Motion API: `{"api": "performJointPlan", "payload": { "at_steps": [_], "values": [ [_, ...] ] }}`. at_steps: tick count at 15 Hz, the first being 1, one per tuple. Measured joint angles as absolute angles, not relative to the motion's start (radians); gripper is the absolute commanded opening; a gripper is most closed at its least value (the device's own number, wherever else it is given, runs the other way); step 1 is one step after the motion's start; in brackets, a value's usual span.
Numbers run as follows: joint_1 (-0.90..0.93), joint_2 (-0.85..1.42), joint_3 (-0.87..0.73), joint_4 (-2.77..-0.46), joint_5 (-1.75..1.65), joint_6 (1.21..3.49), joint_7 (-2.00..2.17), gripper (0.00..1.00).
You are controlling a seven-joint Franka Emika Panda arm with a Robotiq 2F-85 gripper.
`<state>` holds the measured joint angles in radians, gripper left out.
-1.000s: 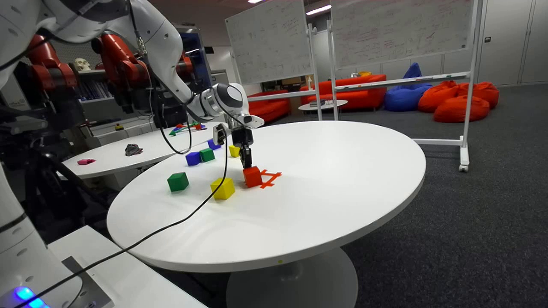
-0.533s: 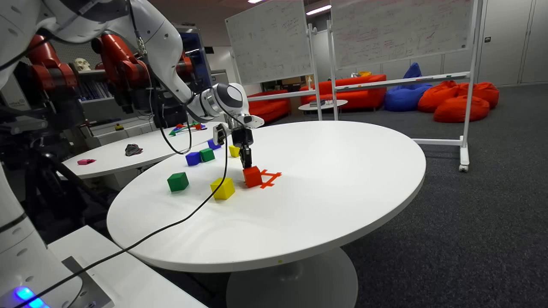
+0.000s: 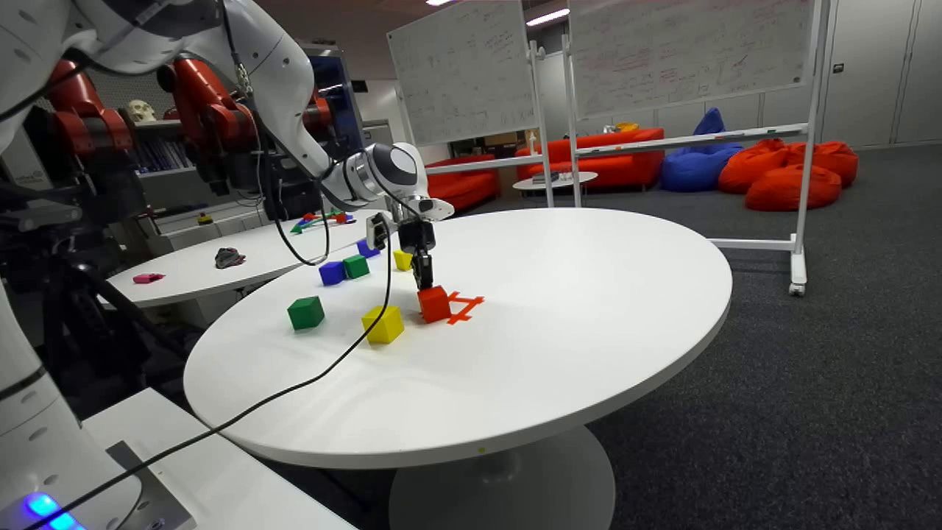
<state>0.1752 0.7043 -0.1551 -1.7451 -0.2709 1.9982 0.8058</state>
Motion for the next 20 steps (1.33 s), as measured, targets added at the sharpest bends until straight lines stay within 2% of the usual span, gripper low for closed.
{"api": "performJointPlan", "payload": {
  "at_steps": [13, 20],
  "values": [
    [0.197, 0.69, -0.155, -1.751, -0.285, 1.998, 0.83, 0.0],
    [0.262, 0.52, -0.154, -1.895, -0.388, 1.973, 0.991, 0.01]
  ]
}}
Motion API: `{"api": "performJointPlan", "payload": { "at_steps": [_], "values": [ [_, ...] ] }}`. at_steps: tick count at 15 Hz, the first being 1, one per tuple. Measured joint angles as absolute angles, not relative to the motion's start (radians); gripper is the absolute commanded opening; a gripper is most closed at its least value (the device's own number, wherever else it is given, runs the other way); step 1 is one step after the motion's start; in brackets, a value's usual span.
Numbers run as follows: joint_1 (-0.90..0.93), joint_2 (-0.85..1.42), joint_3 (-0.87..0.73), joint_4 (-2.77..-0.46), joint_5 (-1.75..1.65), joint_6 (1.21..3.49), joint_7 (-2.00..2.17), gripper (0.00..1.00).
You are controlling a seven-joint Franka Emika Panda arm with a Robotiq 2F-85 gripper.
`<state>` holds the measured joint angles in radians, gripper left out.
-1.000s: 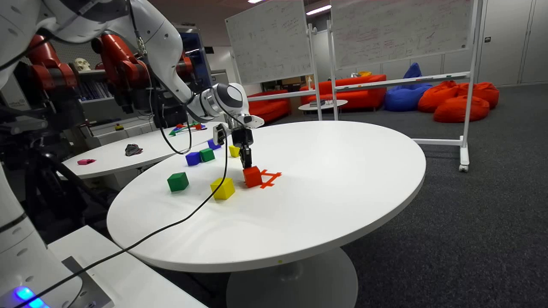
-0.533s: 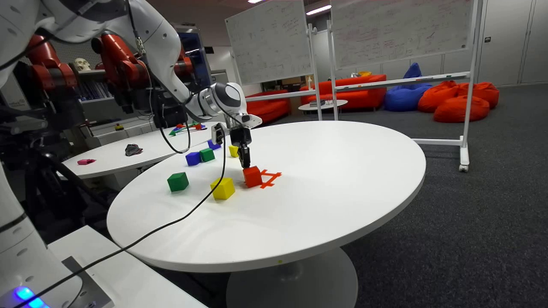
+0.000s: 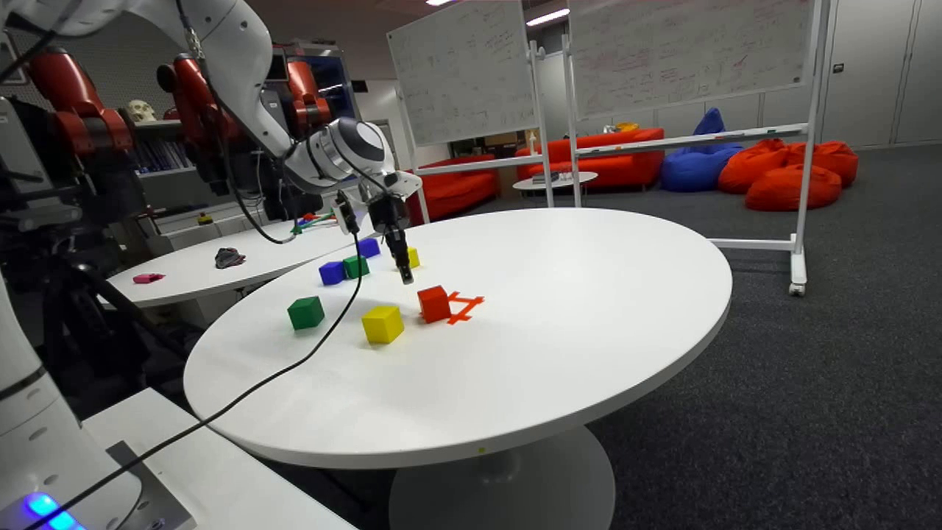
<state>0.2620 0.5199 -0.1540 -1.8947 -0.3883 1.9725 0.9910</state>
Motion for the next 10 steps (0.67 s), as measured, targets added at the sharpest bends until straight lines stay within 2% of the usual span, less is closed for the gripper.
{"api": "performJointPlan", "payload": {
  "at_steps": [10],
  "values": [
    [0.265, 0.453, -0.141, -1.962, -0.42, 1.959, 1.021, 0.0]
  ]
}}
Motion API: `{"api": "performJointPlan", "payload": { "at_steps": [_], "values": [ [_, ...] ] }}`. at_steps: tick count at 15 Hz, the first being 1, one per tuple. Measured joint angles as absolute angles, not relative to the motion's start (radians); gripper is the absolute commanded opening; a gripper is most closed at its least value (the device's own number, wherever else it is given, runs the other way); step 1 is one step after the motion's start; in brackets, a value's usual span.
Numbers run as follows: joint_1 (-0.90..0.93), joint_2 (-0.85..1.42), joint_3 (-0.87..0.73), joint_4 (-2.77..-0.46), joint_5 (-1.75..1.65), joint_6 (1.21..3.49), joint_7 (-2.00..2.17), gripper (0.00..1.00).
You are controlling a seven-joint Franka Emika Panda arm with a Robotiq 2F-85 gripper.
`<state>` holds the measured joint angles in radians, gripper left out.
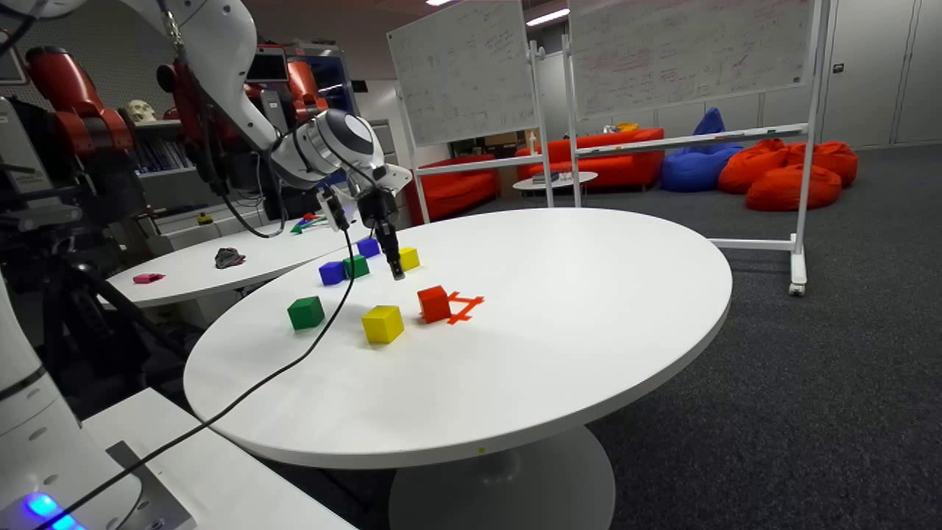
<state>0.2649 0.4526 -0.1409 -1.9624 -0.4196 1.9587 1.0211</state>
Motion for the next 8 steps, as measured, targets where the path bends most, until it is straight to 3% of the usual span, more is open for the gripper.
{"api": "performJointPlan", "payload": {
  "at_steps": [8],
  "values": [
    [0.229, 0.542, -0.113, -1.899, -0.413, 1.959, 1.016, 0.0]
  ]
}}
